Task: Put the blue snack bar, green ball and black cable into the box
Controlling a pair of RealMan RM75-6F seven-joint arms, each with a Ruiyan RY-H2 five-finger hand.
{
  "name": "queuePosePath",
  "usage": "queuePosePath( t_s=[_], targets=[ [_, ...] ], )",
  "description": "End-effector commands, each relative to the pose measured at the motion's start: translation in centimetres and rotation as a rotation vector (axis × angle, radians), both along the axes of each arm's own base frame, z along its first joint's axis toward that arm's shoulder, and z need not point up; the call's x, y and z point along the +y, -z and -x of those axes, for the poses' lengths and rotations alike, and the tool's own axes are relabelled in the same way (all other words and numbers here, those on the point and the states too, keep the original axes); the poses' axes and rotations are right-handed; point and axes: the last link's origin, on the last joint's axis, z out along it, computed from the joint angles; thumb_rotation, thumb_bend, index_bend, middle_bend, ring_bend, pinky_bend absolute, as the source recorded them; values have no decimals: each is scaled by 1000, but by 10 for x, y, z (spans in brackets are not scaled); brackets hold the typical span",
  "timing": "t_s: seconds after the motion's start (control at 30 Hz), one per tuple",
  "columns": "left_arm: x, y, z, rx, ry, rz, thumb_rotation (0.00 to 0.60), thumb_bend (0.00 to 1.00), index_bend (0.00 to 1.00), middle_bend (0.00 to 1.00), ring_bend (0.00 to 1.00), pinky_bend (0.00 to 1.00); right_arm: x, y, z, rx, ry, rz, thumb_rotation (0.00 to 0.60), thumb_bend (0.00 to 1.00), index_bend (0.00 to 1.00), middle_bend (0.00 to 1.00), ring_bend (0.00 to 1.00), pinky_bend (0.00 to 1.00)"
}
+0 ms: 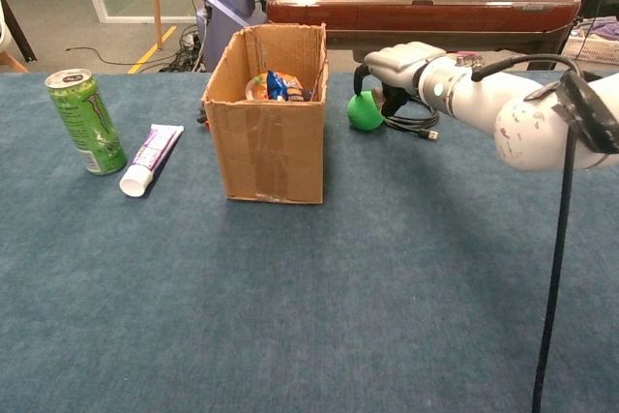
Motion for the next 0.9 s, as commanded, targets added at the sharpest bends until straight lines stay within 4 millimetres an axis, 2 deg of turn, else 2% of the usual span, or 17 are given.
queuePosePath(
  t_s=[0.03, 0.2, 0.4, 0.6, 0.9],
  targets=[
    [0, 0, 0, 2, -1, 2, 600, 76, 567, 461, 374, 681, 7, -10, 3, 7, -40, 10, 600, 830, 409, 1000, 1000, 1000],
    [2, 4, 0, 9, -2, 13, 600, 76, 567, 461, 374, 681, 24, -32, 0, -22, -105, 21, 600, 830, 489, 1000, 1000, 1000],
    [3, 10, -1, 19, 0, 33, 600, 76, 567, 461, 374, 681, 35, -50, -2, -26, -126, 40, 600, 830, 495, 1000, 1000, 1000],
    [4, 13, -1, 24, -2, 42, 600, 76, 566, 461, 374, 681, 27, -49, -1, -13, -99, 65, 600, 830, 489, 1000, 1000, 1000],
    [3, 10, 0, 9, -3, 32, 600, 76, 566, 461, 374, 681, 6, -39, 1, 1, -45, 108, 600, 830, 364, 1000, 1000, 1000]
  ],
)
